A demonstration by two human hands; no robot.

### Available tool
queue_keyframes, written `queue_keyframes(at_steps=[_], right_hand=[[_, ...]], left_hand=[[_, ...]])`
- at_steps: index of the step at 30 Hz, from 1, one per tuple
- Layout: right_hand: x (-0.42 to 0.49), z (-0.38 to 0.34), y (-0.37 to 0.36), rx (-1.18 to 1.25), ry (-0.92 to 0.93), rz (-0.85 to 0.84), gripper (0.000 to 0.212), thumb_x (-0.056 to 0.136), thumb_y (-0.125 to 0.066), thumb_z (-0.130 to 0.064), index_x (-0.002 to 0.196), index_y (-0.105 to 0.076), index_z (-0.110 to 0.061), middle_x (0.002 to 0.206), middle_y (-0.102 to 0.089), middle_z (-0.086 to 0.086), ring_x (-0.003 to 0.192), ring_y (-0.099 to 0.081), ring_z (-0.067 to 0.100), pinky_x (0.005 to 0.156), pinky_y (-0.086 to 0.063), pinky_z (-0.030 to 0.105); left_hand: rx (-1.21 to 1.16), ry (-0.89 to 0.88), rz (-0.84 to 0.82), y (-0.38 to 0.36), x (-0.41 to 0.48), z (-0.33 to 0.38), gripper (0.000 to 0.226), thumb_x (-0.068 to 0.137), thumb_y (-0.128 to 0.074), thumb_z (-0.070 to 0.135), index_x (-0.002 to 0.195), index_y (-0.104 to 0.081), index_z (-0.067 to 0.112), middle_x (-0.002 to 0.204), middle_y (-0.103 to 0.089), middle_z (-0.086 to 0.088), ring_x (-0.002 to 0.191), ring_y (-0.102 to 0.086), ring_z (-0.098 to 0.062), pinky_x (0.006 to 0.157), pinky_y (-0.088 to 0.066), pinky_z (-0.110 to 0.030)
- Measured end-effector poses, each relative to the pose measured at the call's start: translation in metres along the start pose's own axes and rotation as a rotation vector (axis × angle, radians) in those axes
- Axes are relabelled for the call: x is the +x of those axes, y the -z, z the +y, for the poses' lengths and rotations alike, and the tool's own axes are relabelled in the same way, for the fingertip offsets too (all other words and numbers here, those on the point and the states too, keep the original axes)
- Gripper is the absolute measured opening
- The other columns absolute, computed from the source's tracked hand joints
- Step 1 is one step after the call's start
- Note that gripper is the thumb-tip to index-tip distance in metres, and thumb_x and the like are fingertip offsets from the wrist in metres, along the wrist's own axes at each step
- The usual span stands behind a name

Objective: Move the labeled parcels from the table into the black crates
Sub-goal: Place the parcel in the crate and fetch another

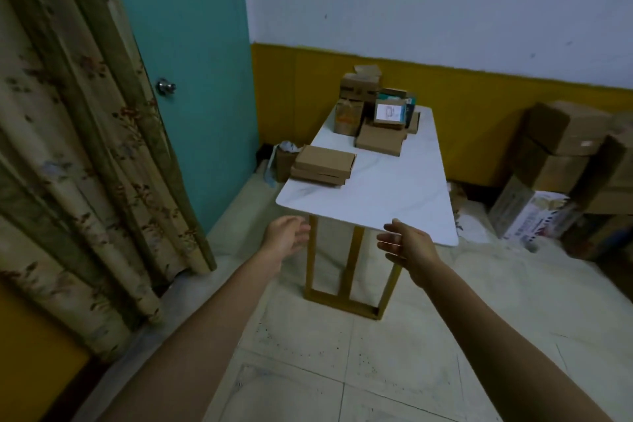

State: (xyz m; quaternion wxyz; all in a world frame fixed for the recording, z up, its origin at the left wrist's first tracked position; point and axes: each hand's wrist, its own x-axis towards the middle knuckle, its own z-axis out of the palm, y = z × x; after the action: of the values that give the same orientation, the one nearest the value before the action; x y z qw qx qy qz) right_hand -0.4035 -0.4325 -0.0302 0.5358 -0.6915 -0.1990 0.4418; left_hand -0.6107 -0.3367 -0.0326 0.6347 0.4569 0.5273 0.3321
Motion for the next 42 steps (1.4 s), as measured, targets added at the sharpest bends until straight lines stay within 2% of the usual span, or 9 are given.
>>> queue_keyframes(at_steps=[6,12,19,23,29,31,34,37,42], right_hand=[[0.108,0.007,-0.015,0.044,-0.103,-0.07,0.026,0.098,-0.052,-0.032,0.103,-0.065,-0.011,0.093,-0.072,0.01,0.087,-0.068,0.024,0.07,-0.05,0.033],[0.237,-0.03,-0.042,0.027,-0.155,-0.013,0.021,0.097,-0.053,-0.028,0.099,-0.066,-0.012,0.095,-0.071,0.009,0.087,-0.069,0.023,0.072,-0.051,0.033],[0.364,-0.085,-0.084,-0.013,-0.149,0.078,0.024,0.096,-0.055,-0.025,0.11,-0.062,-0.007,0.103,-0.068,0.012,0.087,-0.066,0.021,0.079,-0.049,0.034],[0.408,-0.084,-0.1,-0.085,-0.202,0.096,0.037,0.096,-0.057,-0.027,0.127,-0.053,-0.009,0.131,-0.054,0.015,0.112,-0.056,0.028,0.086,-0.048,0.037],[0.447,-0.077,-0.111,-0.13,-0.322,-0.016,0.079,0.094,-0.058,-0.033,0.154,-0.011,-0.015,0.159,-0.02,0.009,0.142,-0.028,0.031,0.112,-0.031,0.045],[0.451,-0.075,-0.112,-0.109,-0.359,-0.086,0.068,0.094,-0.057,-0.03,0.151,-0.023,-0.015,0.155,-0.031,0.008,0.131,-0.041,0.026,0.106,-0.036,0.042],[0.451,-0.079,-0.108,-0.112,-0.268,-0.111,0.036,0.096,-0.054,-0.019,0.131,-0.049,-0.019,0.12,-0.056,-0.002,0.089,-0.053,0.005,0.071,-0.043,0.021],[0.451,-0.087,-0.097,-0.013,-0.093,-0.013,0.037,0.093,-0.059,-0.015,0.129,-0.051,-0.018,0.116,-0.056,-0.004,0.093,-0.057,0.008,0.07,-0.045,0.017],[0.452,-0.118,-0.07,0.198,0.026,0.065,0.046,0.089,-0.06,-0.002,0.132,-0.05,-0.014,0.13,-0.055,0.009,0.116,-0.055,0.028,0.095,-0.05,0.043]], left_hand=[[-0.035,0.106,0.114,-0.01,0.116,-0.016,0.023,0.099,-0.045,0.016,0.115,-0.058,0.007,0.109,-0.065,-0.009,0.078,-0.06,-0.014,0.074,-0.045,-0.03],[-0.125,0.131,0.127,-0.034,0.259,0.025,0.017,0.097,-0.047,0.011,0.107,-0.059,0.004,0.09,-0.062,-0.008,0.065,-0.055,-0.014,0.057,-0.039,-0.023],[0.111,0.026,0.225,-0.047,0.393,0.076,0.025,0.094,-0.048,0.013,0.112,-0.062,0.003,0.113,-0.065,-0.019,0.08,-0.056,-0.016,0.063,-0.043,-0.024],[0.261,-0.001,0.283,-0.057,0.437,0.085,0.028,0.095,-0.046,0.018,0.11,-0.062,0.0,0.108,-0.061,-0.022,0.063,-0.045,-0.01,0.052,-0.033,-0.021],[0.444,0.136,0.142,-0.07,0.472,0.083,0.035,0.097,-0.043,0.019,0.13,-0.042,0.009,0.113,-0.049,-0.009,0.078,-0.048,-0.017,0.074,-0.037,-0.028],[0.535,0.164,0.081,-0.074,0.475,0.079,0.042,0.098,-0.043,0.022,0.136,-0.039,0.003,0.126,-0.052,-0.015,0.097,-0.053,-0.028,0.082,-0.039,-0.032],[0.649,0.122,0.064,-0.08,0.473,0.076,0.029,0.096,-0.044,0.021,0.112,-0.06,0.004,0.092,-0.059,-0.012,0.079,-0.053,-0.024,0.066,-0.039,-0.029],[0.533,0.088,0.156,-0.093,0.468,0.083,0.019,0.092,-0.05,0.023,0.09,-0.065,0.011,0.07,-0.052,-0.002,0.068,-0.049,-0.021,0.057,-0.032,-0.026],[0.06,0.105,0.229,-0.105,0.46,0.099,0.019,0.091,-0.055,0.027,0.087,-0.065,0.011,0.094,-0.066,-0.01,0.088,-0.06,-0.025,0.077,-0.049,-0.035]])
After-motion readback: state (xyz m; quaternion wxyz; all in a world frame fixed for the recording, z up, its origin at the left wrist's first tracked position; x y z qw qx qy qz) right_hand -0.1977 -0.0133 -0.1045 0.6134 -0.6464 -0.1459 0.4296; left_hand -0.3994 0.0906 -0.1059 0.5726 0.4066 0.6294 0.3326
